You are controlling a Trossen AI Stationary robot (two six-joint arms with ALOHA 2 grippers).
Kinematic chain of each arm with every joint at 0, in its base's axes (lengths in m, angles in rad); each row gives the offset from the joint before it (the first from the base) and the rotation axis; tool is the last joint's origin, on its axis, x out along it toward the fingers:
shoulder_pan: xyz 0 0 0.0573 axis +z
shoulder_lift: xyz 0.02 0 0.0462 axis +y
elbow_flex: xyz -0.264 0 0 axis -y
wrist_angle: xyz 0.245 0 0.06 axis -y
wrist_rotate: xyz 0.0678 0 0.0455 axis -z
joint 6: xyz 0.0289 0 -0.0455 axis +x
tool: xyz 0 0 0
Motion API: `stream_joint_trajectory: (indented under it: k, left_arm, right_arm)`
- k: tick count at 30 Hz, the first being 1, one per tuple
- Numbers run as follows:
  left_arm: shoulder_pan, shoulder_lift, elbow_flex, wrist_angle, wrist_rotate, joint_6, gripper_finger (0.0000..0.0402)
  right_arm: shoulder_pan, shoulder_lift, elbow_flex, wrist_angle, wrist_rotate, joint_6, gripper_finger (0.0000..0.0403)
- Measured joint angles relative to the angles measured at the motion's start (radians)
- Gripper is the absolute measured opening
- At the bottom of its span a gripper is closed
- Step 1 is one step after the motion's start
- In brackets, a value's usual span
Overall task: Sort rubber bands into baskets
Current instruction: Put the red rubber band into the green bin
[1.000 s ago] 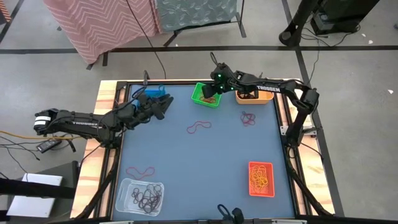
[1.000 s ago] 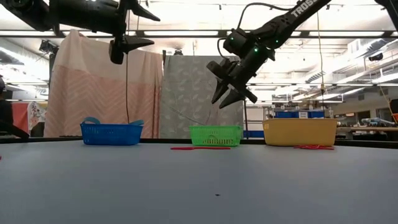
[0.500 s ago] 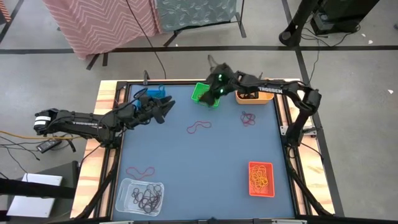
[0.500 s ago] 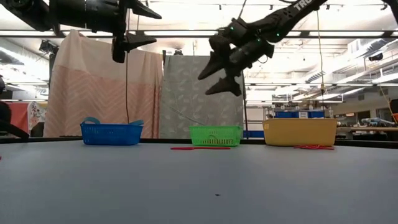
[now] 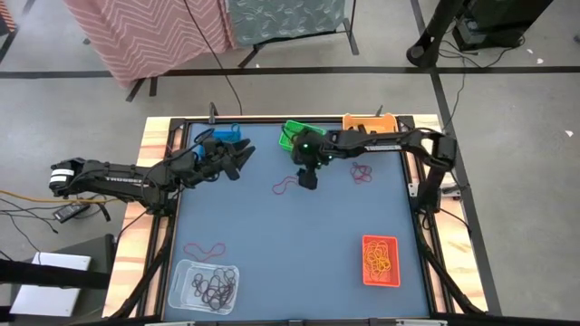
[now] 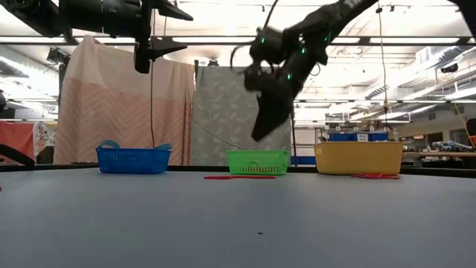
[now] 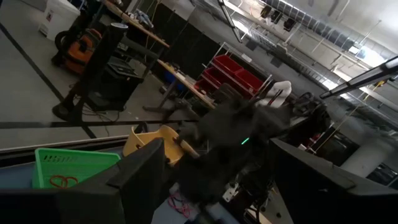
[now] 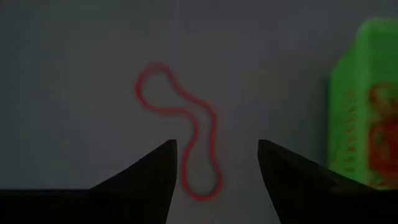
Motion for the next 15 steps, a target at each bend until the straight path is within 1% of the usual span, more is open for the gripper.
stream_joint_trajectory:
  k: [2,5,12,15]
  left_arm:
    - [0.0,0.0,0.0,0.004,0.0,-0.001,0.0286]
    - [0.0,0.0,0.0,0.003,-0.001,-0.001,0.0286]
    - [0.0,0.0,0.0,0.002,-0.001,-0.026,0.0286]
    - [0.0,0.0,0.0,-0.002,-0.002,-0.027,0.0286]
  right_arm:
    - [0.001,0.035,-0.001,-0.008,-0.013,0.0,0.023]
    - [0.015,0.084,0.0,0.025,-0.031,-0.002,0.0226]
    - [0.036,0.195,0.0,0.049,0.006,-0.019,0.0224]
    - [0.047,0.225,0.006,0.046,0.067,-0.019,0.0218]
